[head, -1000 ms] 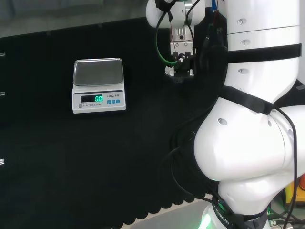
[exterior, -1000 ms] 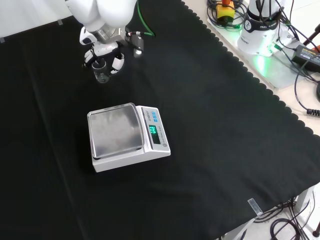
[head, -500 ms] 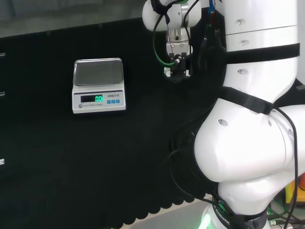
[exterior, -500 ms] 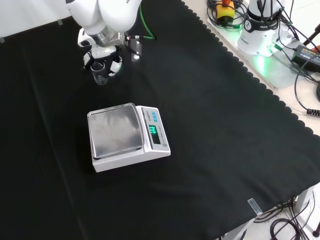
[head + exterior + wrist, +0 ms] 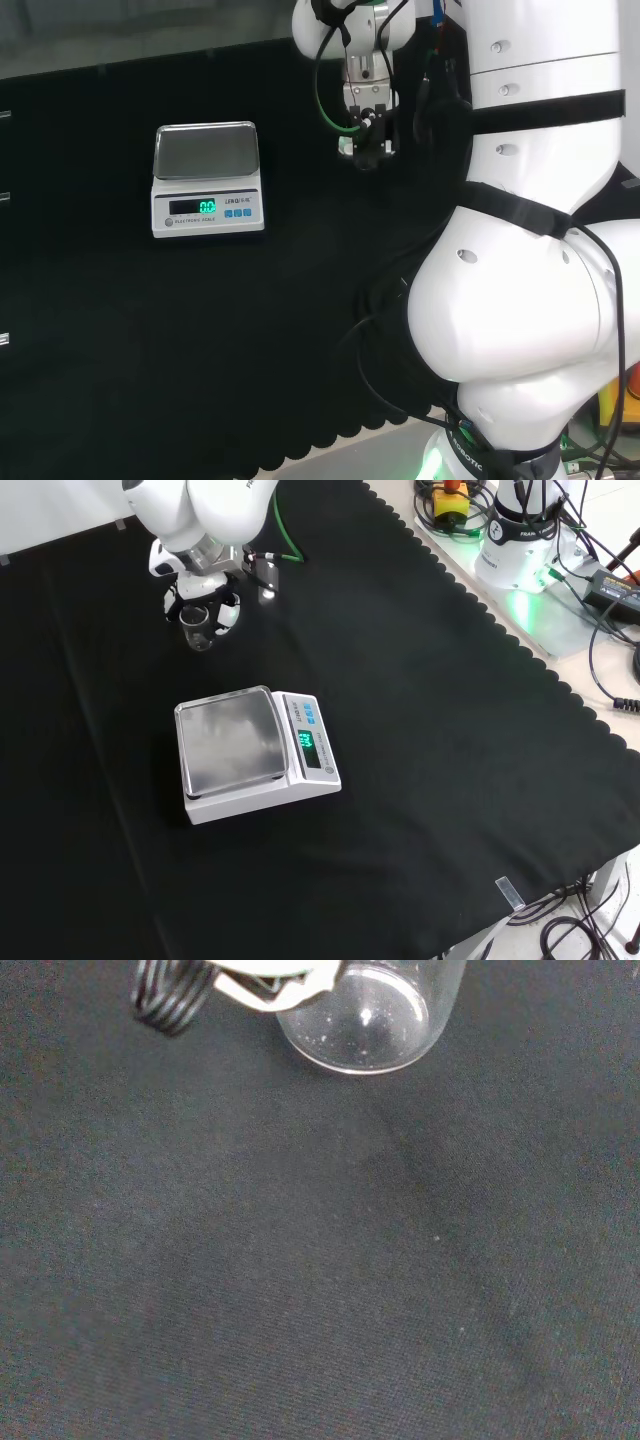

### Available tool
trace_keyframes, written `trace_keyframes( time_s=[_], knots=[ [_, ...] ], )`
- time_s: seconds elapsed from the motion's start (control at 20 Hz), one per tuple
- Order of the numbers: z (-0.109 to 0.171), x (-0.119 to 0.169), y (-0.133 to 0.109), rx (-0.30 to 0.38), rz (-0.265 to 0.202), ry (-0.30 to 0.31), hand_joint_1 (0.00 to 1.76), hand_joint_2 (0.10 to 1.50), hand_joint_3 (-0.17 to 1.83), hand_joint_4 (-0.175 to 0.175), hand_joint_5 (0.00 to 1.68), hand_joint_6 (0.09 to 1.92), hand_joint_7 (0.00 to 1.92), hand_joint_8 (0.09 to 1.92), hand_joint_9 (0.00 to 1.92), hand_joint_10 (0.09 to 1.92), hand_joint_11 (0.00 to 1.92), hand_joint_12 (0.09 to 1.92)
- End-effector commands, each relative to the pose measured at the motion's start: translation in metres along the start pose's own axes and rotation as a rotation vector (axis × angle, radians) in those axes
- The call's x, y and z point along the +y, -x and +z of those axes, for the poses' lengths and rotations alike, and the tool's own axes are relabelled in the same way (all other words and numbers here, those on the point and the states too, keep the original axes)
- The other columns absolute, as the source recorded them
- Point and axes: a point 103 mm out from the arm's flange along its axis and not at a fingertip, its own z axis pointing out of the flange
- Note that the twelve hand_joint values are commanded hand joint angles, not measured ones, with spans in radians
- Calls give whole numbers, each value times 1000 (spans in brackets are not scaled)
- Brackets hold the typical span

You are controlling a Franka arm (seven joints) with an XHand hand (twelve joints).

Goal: Pick up the beaker.

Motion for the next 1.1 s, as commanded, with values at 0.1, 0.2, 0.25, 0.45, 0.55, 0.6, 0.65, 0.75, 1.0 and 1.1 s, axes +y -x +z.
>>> trace_keyframes(
  time_s=[0.1,0.2,0.25,0.45,0.55,0.6,0.65,0.75,1.0,1.1],
  knots=[
    [-13,-5,-5,16,-22,0,1146,755,809,-175,569,620,985,945,1163,805,1197,917],
    [-18,-7,-5,13,-26,1,1143,755,810,-175,572,626,993,951,1166,805,1197,917],
    [-20,-9,-5,14,-27,1,1142,755,810,-175,573,628,995,953,1168,804,1198,917],
    [-24,-11,-4,27,-38,8,1135,754,811,-175,574,636,1001,958,1173,801,1199,917],
    [-32,-17,-5,23,-47,22,1130,753,812,-175,574,639,1001,960,1176,798,1200,917],
    [-38,-21,-6,19,-52,27,1128,753,812,-175,573,640,1002,960,1177,797,1200,917],
    [-45,-26,-7,15,-56,33,1127,753,813,-175,573,641,1002,961,1178,796,1200,917],
    [-58,-35,-10,13,-66,43,1125,751,813,-175,573,642,1003,961,1180,794,1200,917],
    [-94,-57,-19,7,-95,64,1113,748,818,-175,572,648,1009,957,1190,777,1192,923],
    [-112,-66,-22,11,-106,79,1109,746,821,-175,572,650,1012,953,1195,767,1186,929]
  ],
)
